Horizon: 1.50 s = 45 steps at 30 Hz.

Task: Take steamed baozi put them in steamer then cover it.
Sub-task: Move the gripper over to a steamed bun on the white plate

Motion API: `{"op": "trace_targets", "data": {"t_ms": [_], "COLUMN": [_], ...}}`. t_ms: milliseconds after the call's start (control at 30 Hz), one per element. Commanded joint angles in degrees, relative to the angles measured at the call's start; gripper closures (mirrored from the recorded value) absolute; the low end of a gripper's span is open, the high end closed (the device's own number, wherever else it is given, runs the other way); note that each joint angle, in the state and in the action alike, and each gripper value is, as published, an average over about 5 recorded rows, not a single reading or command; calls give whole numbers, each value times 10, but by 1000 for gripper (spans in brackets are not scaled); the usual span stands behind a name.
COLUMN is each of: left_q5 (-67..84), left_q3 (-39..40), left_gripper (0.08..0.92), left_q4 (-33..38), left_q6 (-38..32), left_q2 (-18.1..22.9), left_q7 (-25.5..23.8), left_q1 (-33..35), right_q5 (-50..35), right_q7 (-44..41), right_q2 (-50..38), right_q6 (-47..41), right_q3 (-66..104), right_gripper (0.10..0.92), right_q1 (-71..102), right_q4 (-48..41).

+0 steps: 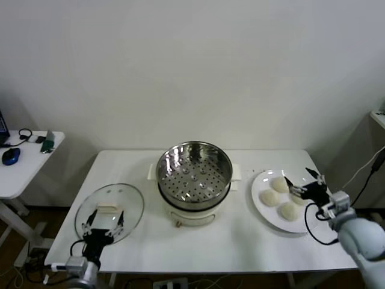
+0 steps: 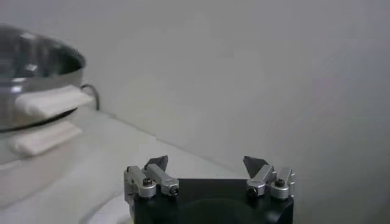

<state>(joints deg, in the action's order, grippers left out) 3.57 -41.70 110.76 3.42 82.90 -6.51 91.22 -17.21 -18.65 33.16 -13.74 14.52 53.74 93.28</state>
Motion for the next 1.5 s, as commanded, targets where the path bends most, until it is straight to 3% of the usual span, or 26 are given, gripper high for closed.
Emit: {"op": "trace_targets", "data": {"t_ms": [33,267,600,967,1500], "left_q5": [0,-2,-2,-1,-2], "left_q3": [0,1,-1,-9,-23], "left_gripper": [177,177,177,177,177], "left_q4": [2,-8,-24,-44,-62], "left_q6": [-4,-13,-20,-32,-35], "left_q2": [0,1,-1,-3,-2], "left_q7": [-1,-4,-6,-6,-4], "left_q1": [3,6,1,2,1], "right_q5": [119,137,118,171,246], "right_q7": [-250,-399,-467,-466,-429], "right_q2": [-146,-101,67,196,244], "right_q6": [52,135,170,190,214], "right_q3": [-342,-662,-842,-790,-656], "right_gripper": [203,203,203,203,203], "right_q1": [-355,-653,-799,-707,-594], "right_q4": [-147,-248,-417,-561,-660]}}
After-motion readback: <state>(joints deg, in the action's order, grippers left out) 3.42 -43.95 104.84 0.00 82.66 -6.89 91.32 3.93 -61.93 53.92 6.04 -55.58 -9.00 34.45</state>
